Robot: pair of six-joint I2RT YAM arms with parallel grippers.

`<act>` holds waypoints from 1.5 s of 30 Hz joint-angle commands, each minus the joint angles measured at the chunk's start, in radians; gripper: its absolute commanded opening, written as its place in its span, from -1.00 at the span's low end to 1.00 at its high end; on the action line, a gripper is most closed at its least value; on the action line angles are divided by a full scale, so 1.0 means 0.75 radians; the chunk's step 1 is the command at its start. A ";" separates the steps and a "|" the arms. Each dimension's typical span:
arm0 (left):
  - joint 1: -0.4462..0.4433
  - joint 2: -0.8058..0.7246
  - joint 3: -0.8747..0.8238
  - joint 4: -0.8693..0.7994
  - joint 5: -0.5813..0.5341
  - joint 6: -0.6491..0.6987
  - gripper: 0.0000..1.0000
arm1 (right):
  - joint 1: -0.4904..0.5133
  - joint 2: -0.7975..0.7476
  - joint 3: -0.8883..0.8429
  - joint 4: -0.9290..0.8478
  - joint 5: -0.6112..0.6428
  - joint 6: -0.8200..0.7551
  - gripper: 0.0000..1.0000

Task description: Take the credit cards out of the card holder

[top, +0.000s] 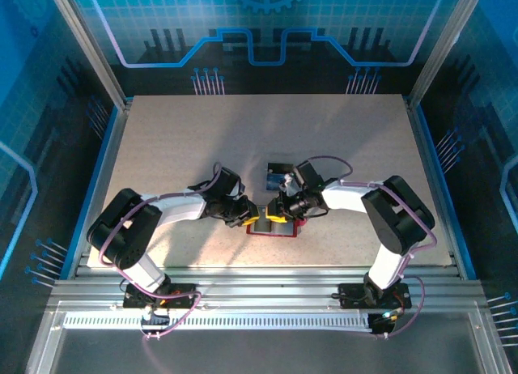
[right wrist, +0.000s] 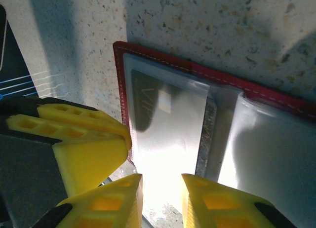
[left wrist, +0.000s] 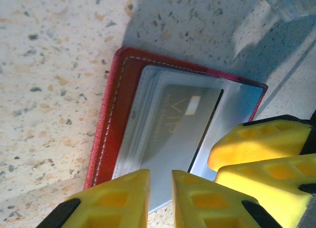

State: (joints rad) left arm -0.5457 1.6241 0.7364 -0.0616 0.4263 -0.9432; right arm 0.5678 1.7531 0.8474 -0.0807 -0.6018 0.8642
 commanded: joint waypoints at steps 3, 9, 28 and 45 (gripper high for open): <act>0.008 0.003 -0.019 0.004 0.012 0.007 -0.60 | 0.021 0.035 0.034 -0.007 0.006 -0.008 -0.45; 0.008 -0.003 -0.023 0.007 0.012 0.005 -0.60 | 0.027 0.042 0.030 -0.017 0.021 -0.015 -0.45; 0.011 0.004 -0.026 0.015 0.010 0.000 -0.60 | 0.030 0.042 0.034 -0.155 0.106 -0.095 -0.45; 0.010 0.025 -0.029 0.026 0.011 0.003 -0.60 | 0.022 -0.002 0.074 -0.215 0.149 -0.125 -0.45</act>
State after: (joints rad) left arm -0.5449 1.6241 0.7300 -0.0593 0.4259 -0.9432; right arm 0.5777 1.7767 0.8906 -0.1856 -0.5297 0.7906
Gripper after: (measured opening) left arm 0.198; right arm 0.274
